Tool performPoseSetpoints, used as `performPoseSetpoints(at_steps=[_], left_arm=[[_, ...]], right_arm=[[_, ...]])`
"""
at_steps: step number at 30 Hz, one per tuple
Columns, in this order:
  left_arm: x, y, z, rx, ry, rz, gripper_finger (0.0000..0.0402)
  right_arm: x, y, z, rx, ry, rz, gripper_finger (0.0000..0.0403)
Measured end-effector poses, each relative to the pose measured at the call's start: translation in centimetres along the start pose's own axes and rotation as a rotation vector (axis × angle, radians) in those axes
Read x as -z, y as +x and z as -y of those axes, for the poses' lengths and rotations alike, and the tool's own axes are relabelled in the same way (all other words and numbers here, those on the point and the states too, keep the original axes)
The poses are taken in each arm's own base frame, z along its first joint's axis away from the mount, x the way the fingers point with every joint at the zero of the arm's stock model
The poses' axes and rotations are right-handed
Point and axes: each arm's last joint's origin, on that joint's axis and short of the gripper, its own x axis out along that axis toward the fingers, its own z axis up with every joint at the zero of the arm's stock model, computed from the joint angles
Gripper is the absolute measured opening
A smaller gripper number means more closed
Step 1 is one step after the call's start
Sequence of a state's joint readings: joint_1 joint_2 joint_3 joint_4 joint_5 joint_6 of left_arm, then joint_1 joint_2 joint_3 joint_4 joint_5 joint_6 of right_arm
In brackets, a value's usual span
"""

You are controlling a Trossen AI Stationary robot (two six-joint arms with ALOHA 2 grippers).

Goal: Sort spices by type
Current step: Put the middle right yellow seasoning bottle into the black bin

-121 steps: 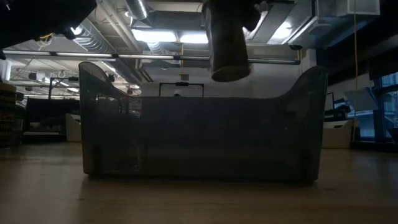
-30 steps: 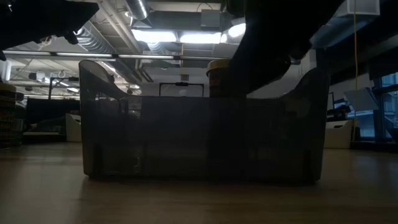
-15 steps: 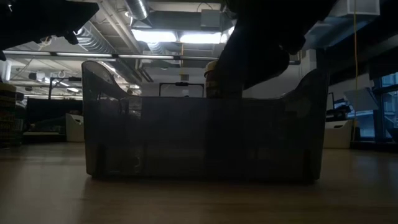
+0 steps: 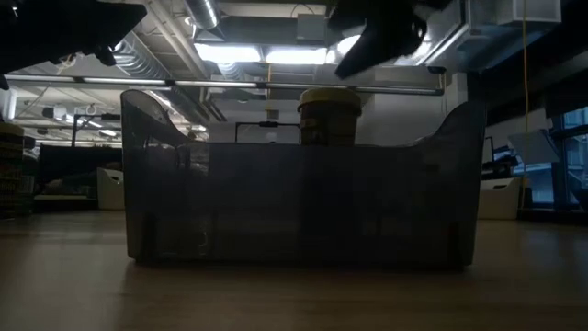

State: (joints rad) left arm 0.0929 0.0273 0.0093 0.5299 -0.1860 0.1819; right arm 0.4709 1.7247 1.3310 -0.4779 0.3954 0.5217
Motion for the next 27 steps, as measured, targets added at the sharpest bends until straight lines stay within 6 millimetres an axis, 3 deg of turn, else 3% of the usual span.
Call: performPoseSetpoints(at_steps=[6, 16, 20, 27], left_arm=[[0.0, 0.0, 0.0, 0.0, -0.031, 0.001, 0.0004], [0.4, 0.0, 0.1, 0.006, -0.066, -0.043, 0.0009], [0.8, 0.0, 0.1, 0.012, -0.087, -0.095, 0.0062], [-0.1, 1.4, 0.3, 0.032, -0.072, -0.18, 0.0208]], right_arm=[[-0.9, -1.9, 0.5, 0.036, -0.005, 0.01, 0.0374], [-0.2, -2.3, 1.2, 0.076, -0.016, -0.074, 0.0374], [0.4, -2.5, 1.7, 0.142, -0.025, -0.124, 0.0374], [0.6, -3.9, 3.5, 0.235, -0.05, -0.153, 0.0374]])
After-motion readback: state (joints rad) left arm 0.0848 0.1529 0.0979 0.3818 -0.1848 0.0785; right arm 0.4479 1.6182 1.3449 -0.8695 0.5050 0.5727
